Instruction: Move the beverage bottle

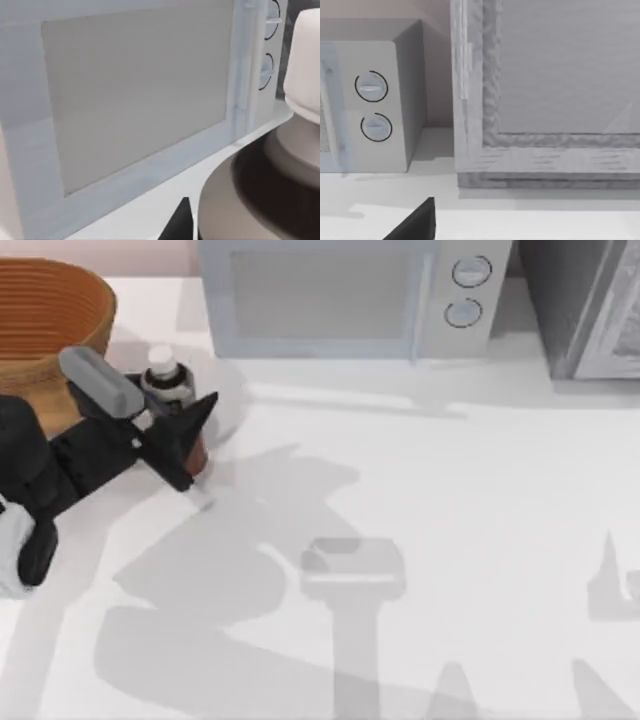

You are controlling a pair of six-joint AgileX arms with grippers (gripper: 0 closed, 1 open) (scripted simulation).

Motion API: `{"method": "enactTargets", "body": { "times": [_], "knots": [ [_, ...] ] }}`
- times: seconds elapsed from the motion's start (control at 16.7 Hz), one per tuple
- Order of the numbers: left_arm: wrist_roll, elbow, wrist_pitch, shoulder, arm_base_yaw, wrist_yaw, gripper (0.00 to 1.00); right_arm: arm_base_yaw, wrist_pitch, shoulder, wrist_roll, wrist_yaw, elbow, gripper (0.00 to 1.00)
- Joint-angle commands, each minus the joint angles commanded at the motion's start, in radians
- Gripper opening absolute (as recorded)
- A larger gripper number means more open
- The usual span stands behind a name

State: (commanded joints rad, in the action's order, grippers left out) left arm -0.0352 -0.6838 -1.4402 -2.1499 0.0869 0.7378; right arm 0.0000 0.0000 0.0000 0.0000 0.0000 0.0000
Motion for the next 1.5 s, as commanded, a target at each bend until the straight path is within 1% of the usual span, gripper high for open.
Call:
{"method": "enactTargets", "body": {
  "times": [0.12, 0.24, 0.3, 0.42, 0.72, 0.84, 1.2, 1.5],
  "knots": [
    [-0.004, 0.095, -0.023, 0.06, -0.112, 0.11, 0.0, 0.0, 0.0, 0.0, 0.0, 0.0, 0.0, 1.0],
    [-0.007, 0.162, -0.047, 0.112, -0.191, 0.188, 0.0, 0.0, 0.0, 0.0, 0.0, 0.0, 0.0, 1.0],
    [-0.008, 0.182, -0.054, 0.129, -0.216, 0.212, 0.0, 0.0, 0.0, 0.0, 0.0, 0.0, 0.0, 1.0],
    [-0.008, 0.198, -0.059, 0.141, -0.234, 0.23, 0.0, 0.0, 0.0, 0.0, 0.0, 0.0, 0.0, 1.0],
    [-0.009, 0.192, -0.058, 0.132, -0.228, 0.225, 0.0, 0.0, 0.0, 0.0, 0.0, 0.0, 0.0, 1.0],
    [-0.008, 0.167, -0.075, 0.094, -0.207, 0.204, 0.0, 0.0, 0.0, 0.0, 0.0, 0.0, 0.0, 1.0],
    [-0.001, 0.051, -0.151, -0.095, -0.105, 0.105, 0.0, 0.0, 0.0, 0.0, 0.0, 0.0, 0.0, 1.0],
    [0.0, 0.041, -0.157, -0.107, -0.097, 0.097, 0.0, 0.0, 0.0, 0.0, 0.0, 0.0, 0.0, 1.0]
  ]
}}
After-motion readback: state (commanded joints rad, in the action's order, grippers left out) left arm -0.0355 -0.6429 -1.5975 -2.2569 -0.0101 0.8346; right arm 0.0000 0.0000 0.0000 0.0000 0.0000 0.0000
